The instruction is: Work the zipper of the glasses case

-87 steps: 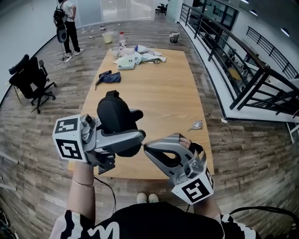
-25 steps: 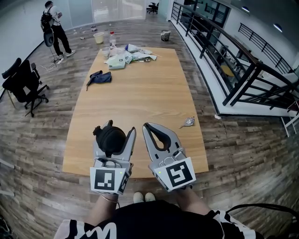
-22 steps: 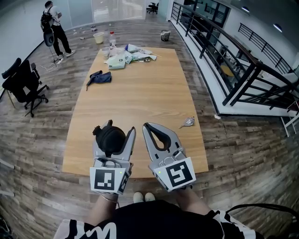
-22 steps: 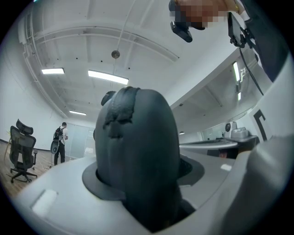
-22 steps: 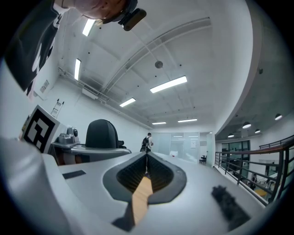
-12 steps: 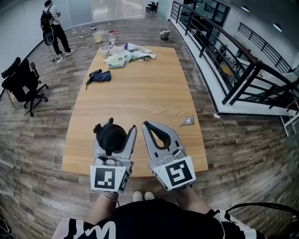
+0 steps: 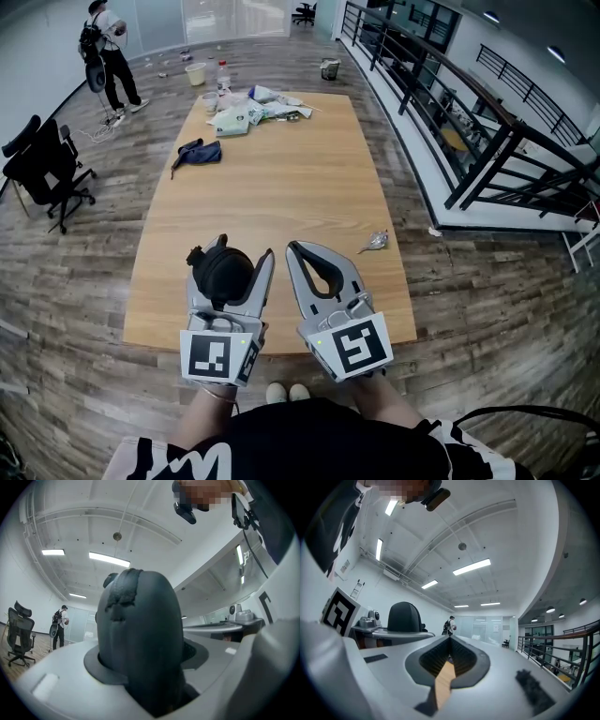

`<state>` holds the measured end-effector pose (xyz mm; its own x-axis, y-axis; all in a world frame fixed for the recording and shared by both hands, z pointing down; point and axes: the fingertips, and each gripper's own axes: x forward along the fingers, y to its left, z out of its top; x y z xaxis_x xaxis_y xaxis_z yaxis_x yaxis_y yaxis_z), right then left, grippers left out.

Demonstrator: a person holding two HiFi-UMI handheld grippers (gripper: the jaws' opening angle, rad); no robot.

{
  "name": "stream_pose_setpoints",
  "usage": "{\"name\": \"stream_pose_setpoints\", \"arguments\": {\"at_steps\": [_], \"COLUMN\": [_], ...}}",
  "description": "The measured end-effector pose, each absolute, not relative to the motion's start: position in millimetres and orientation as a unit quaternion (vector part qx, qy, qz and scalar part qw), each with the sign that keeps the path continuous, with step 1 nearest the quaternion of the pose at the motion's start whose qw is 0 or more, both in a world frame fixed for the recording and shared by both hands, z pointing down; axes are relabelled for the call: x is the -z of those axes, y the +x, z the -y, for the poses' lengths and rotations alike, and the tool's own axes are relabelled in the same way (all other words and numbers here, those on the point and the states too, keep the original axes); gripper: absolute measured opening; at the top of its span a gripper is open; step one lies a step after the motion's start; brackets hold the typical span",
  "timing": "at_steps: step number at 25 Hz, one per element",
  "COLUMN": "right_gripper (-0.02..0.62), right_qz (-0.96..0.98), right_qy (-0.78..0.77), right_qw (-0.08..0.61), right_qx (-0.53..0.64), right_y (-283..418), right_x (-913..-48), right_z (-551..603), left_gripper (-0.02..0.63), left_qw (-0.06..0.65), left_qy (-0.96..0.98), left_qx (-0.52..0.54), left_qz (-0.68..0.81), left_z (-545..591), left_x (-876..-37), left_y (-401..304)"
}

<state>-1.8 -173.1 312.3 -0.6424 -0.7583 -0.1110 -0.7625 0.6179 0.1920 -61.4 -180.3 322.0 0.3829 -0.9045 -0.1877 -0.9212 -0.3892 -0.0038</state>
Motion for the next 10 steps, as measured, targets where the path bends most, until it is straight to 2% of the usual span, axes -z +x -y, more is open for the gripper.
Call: {"name": "stream_pose_setpoints", "arguments": {"at_steps": [10], "right_gripper": [0.006], "right_qz": [-0.9], "right_qy": [-0.418], "right_qw": [0.006], "right_qx": [-0.118], "right_y": [-3.3], "right_x": [-311.8], "right_z": [173.5], "left_gripper": [0.291], "left_qw": [0.063], "left_qy": [-0.828], "left_qx": [-0.084], "left_qz": [-0.551], "left_z": [182.1], "left_x": [-320.2], "left_y": [-62.2]}}
